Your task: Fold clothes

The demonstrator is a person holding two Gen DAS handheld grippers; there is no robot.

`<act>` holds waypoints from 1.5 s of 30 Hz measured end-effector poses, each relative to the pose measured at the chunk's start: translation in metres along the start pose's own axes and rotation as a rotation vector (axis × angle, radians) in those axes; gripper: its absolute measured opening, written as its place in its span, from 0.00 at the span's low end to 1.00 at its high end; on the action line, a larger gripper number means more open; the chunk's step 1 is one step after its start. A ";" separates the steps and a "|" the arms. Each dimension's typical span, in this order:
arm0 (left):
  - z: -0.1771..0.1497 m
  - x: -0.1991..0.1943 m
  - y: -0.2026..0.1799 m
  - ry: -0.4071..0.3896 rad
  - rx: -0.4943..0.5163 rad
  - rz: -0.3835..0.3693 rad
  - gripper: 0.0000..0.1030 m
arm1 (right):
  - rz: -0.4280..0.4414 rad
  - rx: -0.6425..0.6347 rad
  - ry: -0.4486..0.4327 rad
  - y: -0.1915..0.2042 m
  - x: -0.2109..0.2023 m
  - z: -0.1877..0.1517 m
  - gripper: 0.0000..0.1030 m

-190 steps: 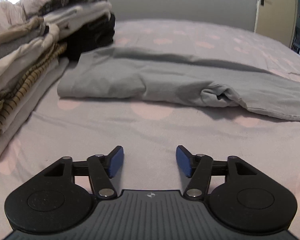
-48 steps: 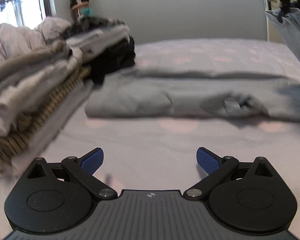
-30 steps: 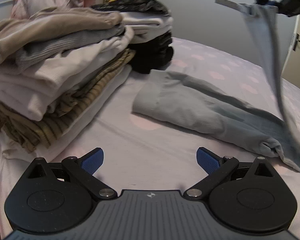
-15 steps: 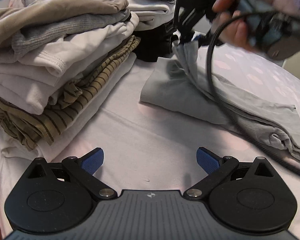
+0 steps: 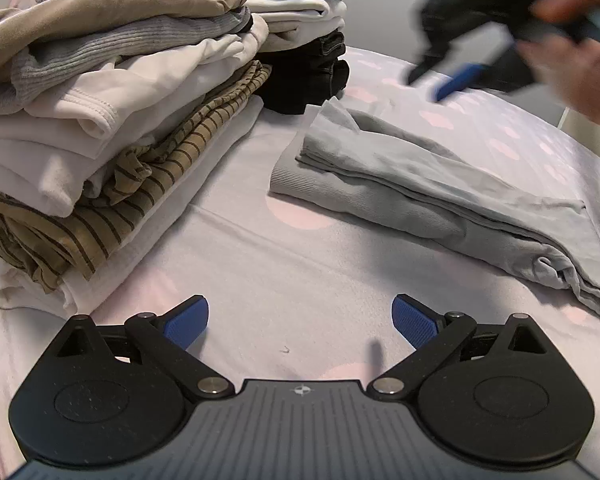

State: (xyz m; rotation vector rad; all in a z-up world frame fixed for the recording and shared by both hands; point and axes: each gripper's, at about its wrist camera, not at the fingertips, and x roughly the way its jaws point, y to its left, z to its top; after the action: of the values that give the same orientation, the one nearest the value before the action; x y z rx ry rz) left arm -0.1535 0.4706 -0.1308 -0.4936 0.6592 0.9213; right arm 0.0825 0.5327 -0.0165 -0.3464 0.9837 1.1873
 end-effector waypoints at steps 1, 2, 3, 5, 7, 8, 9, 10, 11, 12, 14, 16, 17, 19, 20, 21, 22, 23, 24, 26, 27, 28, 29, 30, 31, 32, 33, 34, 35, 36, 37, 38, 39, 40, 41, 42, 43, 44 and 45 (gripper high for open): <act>0.000 -0.001 0.000 -0.001 0.002 -0.004 1.00 | -0.008 -0.001 -0.007 -0.010 -0.009 -0.005 0.29; -0.001 -0.003 -0.001 -0.005 0.003 -0.016 1.00 | -0.018 -0.002 -0.016 -0.020 -0.019 -0.011 0.31; -0.002 -0.004 -0.001 -0.010 0.004 -0.027 1.00 | -0.031 -0.006 -0.025 -0.032 -0.029 -0.019 0.33; -0.003 -0.007 -0.003 -0.020 0.009 -0.044 1.00 | -0.073 -0.018 -0.045 -0.054 -0.045 -0.037 0.35; -0.005 -0.010 -0.006 -0.030 0.023 -0.050 1.00 | -0.131 -0.033 -0.073 -0.077 -0.060 -0.061 0.36; -0.006 -0.012 -0.007 -0.035 0.031 -0.052 1.00 | -0.160 -0.041 -0.087 -0.089 -0.068 -0.073 0.36; -0.006 -0.013 -0.008 -0.032 0.033 -0.059 1.00 | -0.183 -0.035 -0.091 -0.101 -0.074 -0.086 0.36; -0.006 -0.013 -0.009 -0.029 0.036 -0.065 1.00 | -0.201 -0.020 -0.088 -0.113 -0.079 -0.100 0.37; -0.007 -0.013 -0.009 -0.023 0.033 -0.073 1.00 | -0.214 0.001 -0.088 -0.126 -0.084 -0.112 0.37; -0.007 -0.013 -0.009 -0.017 0.031 -0.081 1.00 | -0.224 0.028 -0.091 -0.139 -0.090 -0.125 0.37; -0.008 -0.012 -0.011 -0.006 0.031 -0.078 1.00 | -0.245 0.089 -0.104 -0.164 -0.101 -0.147 0.39; -0.006 -0.010 -0.011 0.005 0.021 -0.086 1.00 | -0.264 0.159 -0.125 -0.187 -0.110 -0.165 0.40; -0.006 -0.008 -0.011 0.010 0.015 -0.090 1.00 | -0.271 0.197 -0.135 -0.198 -0.114 -0.172 0.40; -0.004 -0.008 -0.009 0.010 -0.014 -0.116 1.00 | -0.276 0.263 -0.156 -0.215 -0.119 -0.183 0.41; -0.003 -0.008 -0.008 0.009 -0.029 -0.129 1.00 | -0.275 0.284 -0.169 -0.221 -0.122 -0.188 0.42; 0.000 -0.008 -0.008 0.006 -0.046 -0.147 1.00 | -0.274 0.305 -0.181 -0.227 -0.124 -0.192 0.42; 0.002 -0.009 -0.007 0.002 -0.063 -0.165 1.00 | -0.273 0.325 -0.193 -0.233 -0.126 -0.197 0.42; 0.004 -0.009 -0.007 -0.005 -0.077 -0.187 1.00 | -0.271 0.340 -0.205 -0.238 -0.128 -0.201 0.43; 0.007 -0.009 -0.006 -0.008 -0.093 -0.208 1.00 | -0.270 0.350 -0.215 -0.241 -0.129 -0.205 0.44; 0.013 -0.007 -0.003 0.000 -0.135 -0.245 1.00 | -0.265 0.351 -0.226 -0.243 -0.130 -0.212 0.45; 0.015 -0.004 0.000 0.009 -0.161 -0.257 1.00 | -0.263 0.345 -0.230 -0.243 -0.130 -0.215 0.45; 0.019 -0.001 0.002 0.021 -0.190 -0.266 1.00 | -0.260 0.339 -0.234 -0.244 -0.130 -0.218 0.46; 0.022 0.002 0.005 0.032 -0.215 -0.274 1.00 | -0.258 0.332 -0.239 -0.244 -0.130 -0.221 0.46; 0.024 0.006 0.007 0.039 -0.237 -0.282 1.00 | -0.251 0.329 -0.247 -0.245 -0.130 -0.223 0.47; 0.027 0.010 0.010 0.042 -0.256 -0.292 1.00 | -0.243 0.330 -0.258 -0.246 -0.129 -0.225 0.48; 0.030 0.013 0.012 0.045 -0.276 -0.301 1.00 | -0.234 0.331 -0.269 -0.247 -0.129 -0.226 0.49; 0.033 0.019 0.014 0.051 -0.301 -0.311 1.00 | -0.225 0.332 -0.280 -0.248 -0.129 -0.228 0.51; 0.036 0.024 0.016 0.058 -0.327 -0.322 1.00 | -0.217 0.335 -0.290 -0.249 -0.128 -0.229 0.51; 0.039 0.029 0.018 0.063 -0.357 -0.333 1.00 | -0.209 0.341 -0.300 -0.251 -0.127 -0.229 0.51; 0.043 0.035 0.021 0.065 -0.388 -0.345 1.00 | -0.199 0.352 -0.309 -0.254 -0.126 -0.228 0.52; 0.047 0.041 0.022 0.069 -0.415 -0.360 1.00 | -0.189 0.364 -0.318 -0.257 -0.125 -0.229 0.52; 0.052 0.047 0.024 0.073 -0.442 -0.375 1.00 | -0.181 0.376 -0.326 -0.260 -0.125 -0.229 0.53; 0.056 0.054 0.025 0.080 -0.466 -0.381 1.00 | -0.174 0.389 -0.333 -0.263 -0.124 -0.230 0.53; 0.060 0.062 0.026 0.088 -0.490 -0.386 1.00 | -0.170 0.402 -0.339 -0.267 -0.124 -0.231 0.54; 0.065 0.069 0.028 0.096 -0.514 -0.392 1.00 | -0.165 0.416 -0.344 -0.271 -0.123 -0.233 0.55; 0.069 0.077 0.029 0.102 -0.537 -0.391 1.00 | -0.160 0.429 -0.349 -0.274 -0.123 -0.234 0.55; 0.071 0.085 0.031 0.114 -0.558 -0.382 1.00 | -0.156 0.442 -0.355 -0.278 -0.122 -0.235 0.55; 0.074 0.092 0.033 0.127 -0.580 -0.373 1.00 | -0.146 0.462 -0.357 -0.282 -0.122 -0.236 0.55; 0.076 0.098 0.034 0.136 -0.592 -0.366 1.00 | -0.131 0.490 -0.360 -0.285 -0.120 -0.237 0.55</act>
State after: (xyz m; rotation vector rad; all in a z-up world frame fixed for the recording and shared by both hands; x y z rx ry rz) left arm -0.1169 0.5922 -0.1502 -1.1725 0.3866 0.7266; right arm 0.2232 0.1862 -0.1266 0.1862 0.8834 0.8170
